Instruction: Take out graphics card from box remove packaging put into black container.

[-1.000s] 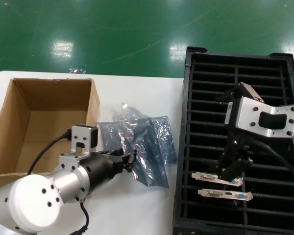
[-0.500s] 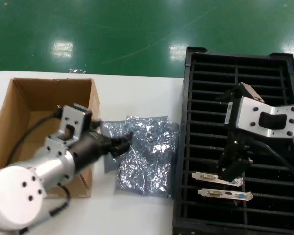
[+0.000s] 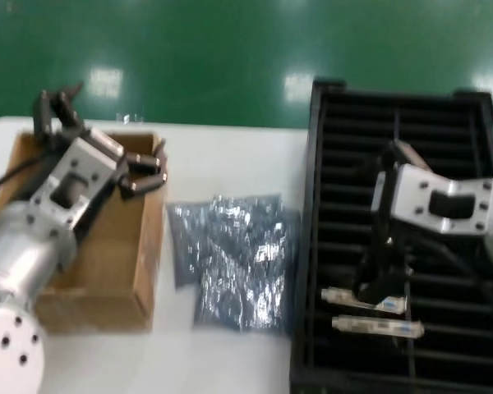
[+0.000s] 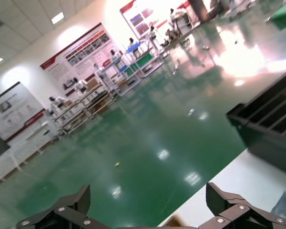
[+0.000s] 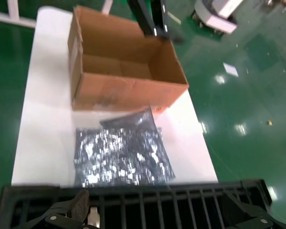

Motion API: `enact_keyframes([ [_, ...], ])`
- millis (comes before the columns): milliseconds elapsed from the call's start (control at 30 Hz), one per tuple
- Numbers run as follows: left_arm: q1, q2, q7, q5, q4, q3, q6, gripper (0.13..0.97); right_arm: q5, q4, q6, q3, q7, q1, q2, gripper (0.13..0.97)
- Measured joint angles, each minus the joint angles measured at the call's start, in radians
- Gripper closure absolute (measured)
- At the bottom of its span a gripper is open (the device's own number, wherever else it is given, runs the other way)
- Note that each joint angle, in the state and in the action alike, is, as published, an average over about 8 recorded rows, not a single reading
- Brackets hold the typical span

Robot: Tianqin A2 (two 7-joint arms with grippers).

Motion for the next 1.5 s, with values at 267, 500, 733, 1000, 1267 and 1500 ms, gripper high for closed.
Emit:
enact_keyframes([
  [267, 0.029, -0.023, 0.039, -0.125, 0.036, 0.018, -0.055, 0.218, 0.075, -0.032, 0.118, 0.048, -0.075, -0.084, -0.029, 0.129],
  [500, 0.063, -0.042, 0.090, -0.251, 0.068, 0.035, -0.121, 0.158, 0.156, -0.066, 0.243, 0.098, -0.155, -0.173, -0.060, 0.129],
  [733, 0.097, -0.062, 0.143, -0.381, 0.101, 0.053, -0.190, 0.132, 0.237, -0.101, 0.371, 0.149, -0.237, -0.264, -0.091, 0.129],
  [1000, 0.136, -0.085, 0.202, -0.529, 0.138, 0.073, -0.267, 0.132, 0.331, -0.140, 0.518, 0.208, -0.330, -0.368, -0.127, 0.129],
  [1267, 0.175, -0.108, 0.262, -0.677, 0.175, 0.093, -0.345, 0.132, 0.424, -0.180, 0.665, 0.267, -0.424, -0.472, -0.163, 0.129],
  [1500, 0.209, -0.128, 0.313, -0.806, 0.207, 0.111, -0.413, 0.132, 0.505, -0.214, 0.791, 0.318, -0.504, -0.562, -0.194, 0.129],
])
